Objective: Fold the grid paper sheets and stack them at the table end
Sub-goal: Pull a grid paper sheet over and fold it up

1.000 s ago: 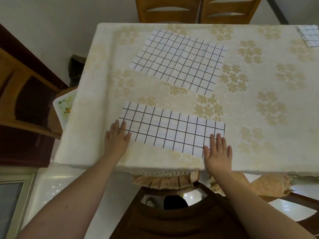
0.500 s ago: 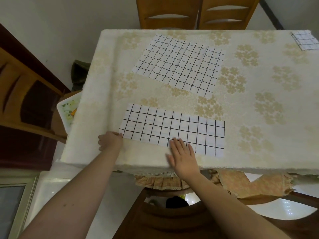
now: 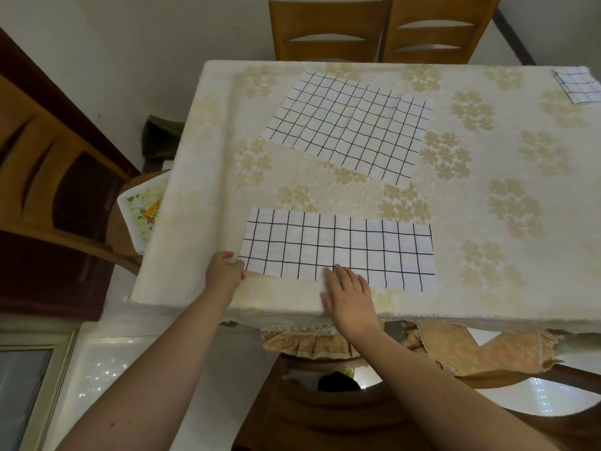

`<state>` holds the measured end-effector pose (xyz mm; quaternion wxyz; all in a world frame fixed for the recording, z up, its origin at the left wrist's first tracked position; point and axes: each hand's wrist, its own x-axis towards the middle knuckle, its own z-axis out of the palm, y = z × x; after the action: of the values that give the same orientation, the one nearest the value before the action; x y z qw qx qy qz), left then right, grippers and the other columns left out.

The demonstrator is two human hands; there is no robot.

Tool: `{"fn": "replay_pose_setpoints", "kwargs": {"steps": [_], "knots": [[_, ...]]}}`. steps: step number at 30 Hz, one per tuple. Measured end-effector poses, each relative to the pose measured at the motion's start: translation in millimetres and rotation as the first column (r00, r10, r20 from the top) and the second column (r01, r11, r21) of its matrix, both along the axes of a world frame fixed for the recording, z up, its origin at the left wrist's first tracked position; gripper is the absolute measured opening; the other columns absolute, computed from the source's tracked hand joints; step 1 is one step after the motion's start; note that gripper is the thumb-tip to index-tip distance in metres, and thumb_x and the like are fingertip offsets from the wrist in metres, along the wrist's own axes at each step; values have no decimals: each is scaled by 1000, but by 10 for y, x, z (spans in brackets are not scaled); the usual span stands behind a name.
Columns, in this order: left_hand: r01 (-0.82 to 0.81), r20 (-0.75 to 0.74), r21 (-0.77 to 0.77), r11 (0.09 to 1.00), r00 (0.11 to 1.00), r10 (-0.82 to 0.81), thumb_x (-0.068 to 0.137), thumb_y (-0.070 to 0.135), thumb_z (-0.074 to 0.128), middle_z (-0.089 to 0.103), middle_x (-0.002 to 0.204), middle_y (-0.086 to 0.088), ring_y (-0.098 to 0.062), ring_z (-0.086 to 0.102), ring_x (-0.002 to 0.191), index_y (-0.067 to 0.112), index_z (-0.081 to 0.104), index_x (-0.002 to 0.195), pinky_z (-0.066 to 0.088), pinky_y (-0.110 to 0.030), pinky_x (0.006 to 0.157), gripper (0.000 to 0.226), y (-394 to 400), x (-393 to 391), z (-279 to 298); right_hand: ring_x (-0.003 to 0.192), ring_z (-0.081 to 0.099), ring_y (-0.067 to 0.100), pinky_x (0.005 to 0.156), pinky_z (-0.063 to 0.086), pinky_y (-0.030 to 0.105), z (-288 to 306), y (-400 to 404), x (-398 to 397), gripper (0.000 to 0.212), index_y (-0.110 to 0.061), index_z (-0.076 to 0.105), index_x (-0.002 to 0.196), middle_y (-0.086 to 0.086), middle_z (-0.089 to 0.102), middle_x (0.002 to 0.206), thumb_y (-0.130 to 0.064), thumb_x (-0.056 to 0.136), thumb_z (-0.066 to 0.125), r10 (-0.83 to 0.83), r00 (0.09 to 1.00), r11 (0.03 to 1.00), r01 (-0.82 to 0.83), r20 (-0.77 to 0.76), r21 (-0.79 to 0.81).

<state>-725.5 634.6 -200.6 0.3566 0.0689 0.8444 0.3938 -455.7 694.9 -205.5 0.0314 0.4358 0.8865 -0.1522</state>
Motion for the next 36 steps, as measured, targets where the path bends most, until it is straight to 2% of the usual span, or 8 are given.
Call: {"fn": "replay_pose_setpoints", "kwargs": {"steps": [6, 9, 12, 16, 20, 23, 29, 36], "knots": [[219, -377, -172, 960, 886, -269, 88, 22, 62, 56, 115, -16, -32, 58, 94, 9, 53, 121, 48, -36, 81, 37, -75, -76, 51, 102, 60, 31, 83, 49, 42, 63, 25, -55, 50, -9, 56, 127, 11, 62, 115, -10, 78, 67, -50, 996, 993, 57, -70, 102], [369, -467, -125, 921, 797, -383, 90, 20, 62, 54, 108, -14, -22, 54, 80, 9, 59, 114, 45, -31, 77, 27, 155, -9, 118, 87, 62, 23, 73, 50, 35, 167, -72, -113, 25, -13, 63, 115, 4, 64, 101, -19, 91, 57, -324, 894, 945, 287, -311, -158], [594, -476, -126, 794, 666, -574, 93, 18, 60, 54, 104, -10, -22, 57, 83, 11, 63, 112, 45, -29, 77, 21, 512, 160, 149, 74, 60, 12, 61, 48, 26, 262, -126, -174, 19, -19, 64, 105, -7, 64, 83, -29, 96, 51, -673, 686, 689, 448, -276, -570], [785, -423, -168, 596, 488, -763, 96, 17, 53, 50, 107, -8, -25, 56, 89, 15, 61, 121, 46, -30, 83, 27, 1003, 432, 136, 78, 65, 16, 74, 57, 40, 118, -159, -205, 22, -16, 71, 104, -3, 70, 83, -30, 93, 57, -882, 452, 393, 553, -132, -734], [845, -365, -247, 474, 372, -854, 98, 15, 48, 47, 119, -15, -32, 56, 101, 18, 52, 135, 47, -38, 92, 37, 1381, 640, 101, 73, 69, 18, 58, 52, 27, 127, -152, -233, 14, -10, 72, 94, 10, 73, 83, -19, 93, 61, -996, 73, -25, 377, 57, -926], [846, -315, -315, 429, 334, -889, 99, 16, 47, 43, 126, -15, -32, 56, 103, 19, 47, 138, 48, -38, 91, 39, 1584, 732, 78, 74, 69, 17, 55, 50, 23, 114, -135, -279, 15, -5, 71, 100, 10, 74, 91, -15, 93, 61, -977, -105, -205, 192, 187, -960], [796, -307, -407, 449, 344, -888, 97, 28, 55, 44, 126, -11, -30, 56, 104, 20, 53, 123, 46, -39, 88, 28, 1835, 785, 48, 56, 58, 16, 50, 46, 24, 111, -29, -410, 20, 2, 67, 107, 9, 68, 75, -10, 93, 60, -927, -249, -301, 43, 282, -953], [760, -300, -495, 422, 306, -903, 96, 35, 54, 42, 126, -8, -28, 55, 103, 25, 59, 112, 41, -40, 90, 20, 2057, 878, 103, 58, 61, 15, 52, 49, 24, 102, 27, -316, 18, 0, 67, 105, 9, 68, 78, -11, 93, 60, -922, -270, -302, 52, 277, -952]]}}
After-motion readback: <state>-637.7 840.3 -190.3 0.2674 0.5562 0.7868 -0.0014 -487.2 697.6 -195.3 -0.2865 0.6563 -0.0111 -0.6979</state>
